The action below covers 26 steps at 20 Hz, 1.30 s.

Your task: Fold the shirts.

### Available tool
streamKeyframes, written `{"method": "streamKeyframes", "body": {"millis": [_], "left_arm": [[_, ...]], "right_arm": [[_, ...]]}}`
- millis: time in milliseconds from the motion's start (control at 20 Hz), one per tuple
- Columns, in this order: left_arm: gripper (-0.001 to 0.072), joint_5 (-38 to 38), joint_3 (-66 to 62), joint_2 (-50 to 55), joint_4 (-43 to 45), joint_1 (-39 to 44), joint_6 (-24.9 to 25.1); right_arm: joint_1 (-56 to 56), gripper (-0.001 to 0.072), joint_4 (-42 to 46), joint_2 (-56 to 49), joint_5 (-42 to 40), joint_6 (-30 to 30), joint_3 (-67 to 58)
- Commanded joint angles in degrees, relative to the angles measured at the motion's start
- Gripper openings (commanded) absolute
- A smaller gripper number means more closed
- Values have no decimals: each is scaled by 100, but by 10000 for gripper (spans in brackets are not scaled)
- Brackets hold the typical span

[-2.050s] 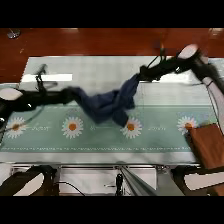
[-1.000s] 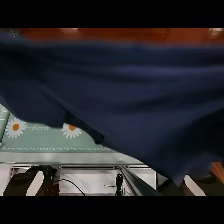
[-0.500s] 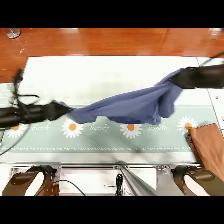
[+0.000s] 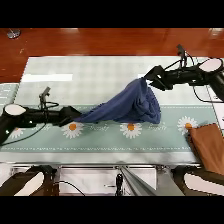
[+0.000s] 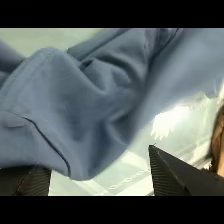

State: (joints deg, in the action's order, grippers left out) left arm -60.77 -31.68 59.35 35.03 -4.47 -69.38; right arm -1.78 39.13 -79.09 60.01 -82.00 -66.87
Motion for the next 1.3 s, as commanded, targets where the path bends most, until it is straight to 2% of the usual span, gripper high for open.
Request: {"method": "streamKeyframes", "body": {"millis": [0,100,150,200,250,300,350,450,600,650,850,900,950,1000,1250], "left_arm": [[705,-573,-984,190,660,-437,-177],[704,-776,-1491,153,1211,-997,-476],[704,-785,-1554,127,1453,-1290,-638],[704,-787,-1493,118,1626,-1504,-811],[704,-782,-1316,127,1657,-1641,-896],[704,-758,-1075,164,1545,-1668,-887],[704,-723,-833,227,1362,-1628,-802],[703,-748,-428,481,739,-1471,-289],[703,-767,-306,1038,595,-1069,-153],[703,-728,-306,1198,455,-929,-76],[695,-702,-326,1679,-645,-330,828],[506,-706,-363,1744,-656,-240,935],[46,-739,-387,1775,-660,-216,1047],[25,-743,-420,1779,-658,-221,1067],[26,-748,-527,1777,-658,-232,1064]], "right_arm": [[-946,629,-411,-153,1333,409,-299],[-1770,629,323,160,1974,678,-369],[-2096,624,1200,431,2006,754,-286],[-2354,623,2286,811,1777,538,26],[-2577,623,3018,1178,1434,151,461],[-2809,623,3222,1545,1054,-103,1012],[-2977,623,2994,1849,774,-92,1563],[-3051,624,2302,2310,413,190,2573],[-3049,623,1298,2509,533,767,3298],[-3049,623,1150,2509,647,896,3392],[-3049,623,1086,2509,664,975,3740],[-3049,623,1016,2509,671,977,3847],[-3012,623,1029,2509,675,975,3934],[-2900,623,1064,2505,671,968,3976],[-1692,623,758,1967,234,826,3930]]}}
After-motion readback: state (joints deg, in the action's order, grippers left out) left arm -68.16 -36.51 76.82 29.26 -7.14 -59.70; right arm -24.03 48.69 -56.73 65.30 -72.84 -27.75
